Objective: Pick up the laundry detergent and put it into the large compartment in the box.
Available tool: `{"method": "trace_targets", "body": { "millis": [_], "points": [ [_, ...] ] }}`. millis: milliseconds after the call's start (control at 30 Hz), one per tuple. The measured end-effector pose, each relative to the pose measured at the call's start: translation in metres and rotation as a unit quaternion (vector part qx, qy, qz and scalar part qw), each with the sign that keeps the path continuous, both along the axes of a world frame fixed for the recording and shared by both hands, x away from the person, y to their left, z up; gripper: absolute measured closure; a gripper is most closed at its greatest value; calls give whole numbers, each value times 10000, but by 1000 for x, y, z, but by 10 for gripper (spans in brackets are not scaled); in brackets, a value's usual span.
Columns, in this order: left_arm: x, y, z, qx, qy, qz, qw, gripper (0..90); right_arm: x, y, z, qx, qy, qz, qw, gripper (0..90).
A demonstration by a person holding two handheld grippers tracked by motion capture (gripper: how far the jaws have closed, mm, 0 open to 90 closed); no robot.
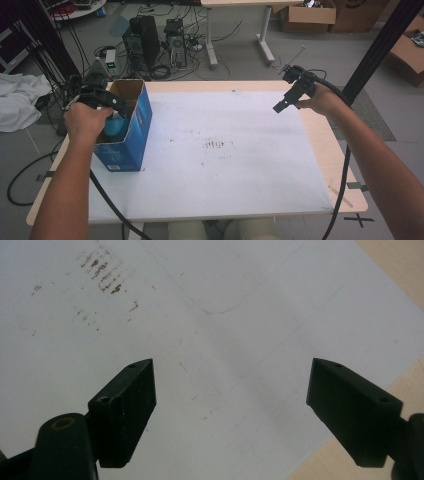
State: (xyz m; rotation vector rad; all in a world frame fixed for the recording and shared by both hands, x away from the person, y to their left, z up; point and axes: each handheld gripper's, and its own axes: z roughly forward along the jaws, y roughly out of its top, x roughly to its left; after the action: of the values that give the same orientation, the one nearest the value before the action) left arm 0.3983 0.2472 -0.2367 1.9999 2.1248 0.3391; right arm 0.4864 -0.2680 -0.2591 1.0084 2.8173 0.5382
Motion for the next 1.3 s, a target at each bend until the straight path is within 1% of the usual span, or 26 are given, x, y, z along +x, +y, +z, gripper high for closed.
{"method": "trace_targets", "body": {
  "millis": [133,333,500,667,733,800,867,1067,1167,1300],
  "points": [
    [-2,-3,7,51,-30,-48,10000,211,-1,0,1,15,-11,-4,10000,198],
    [-6,-8,19,84,-141,-124,9998,203,-3,0,2,11,-20,4,10000,198],
    [-10,-9,29,111,-249,-93,9996,195,-5,0,3,30,-20,11,10000,198],
    [-14,-16,40,103,-321,-241,9991,191,-7,-1,5,32,-33,12,10000,197],
    [-16,-21,45,84,-372,-345,9987,190,-8,-1,5,23,-40,27,10000,197],
    [-17,-26,49,95,-377,-456,9982,191,-9,-1,5,28,-35,15,10000,197],
    [-17,-31,53,43,-430,-521,9977,191,-9,-1,5,25,-44,37,10000,197],
    [-15,-50,63,-25,-503,-758,9958,193,-10,2,5,16,-32,49,10000,197],
    [-12,-65,67,-33,-528,-916,9944,193,-9,3,5,12,-34,56,10000,197],
    [-4,-82,70,-77,-502,-1012,9936,195,-9,6,4,14,-24,81,10000,197]
  ]
}}
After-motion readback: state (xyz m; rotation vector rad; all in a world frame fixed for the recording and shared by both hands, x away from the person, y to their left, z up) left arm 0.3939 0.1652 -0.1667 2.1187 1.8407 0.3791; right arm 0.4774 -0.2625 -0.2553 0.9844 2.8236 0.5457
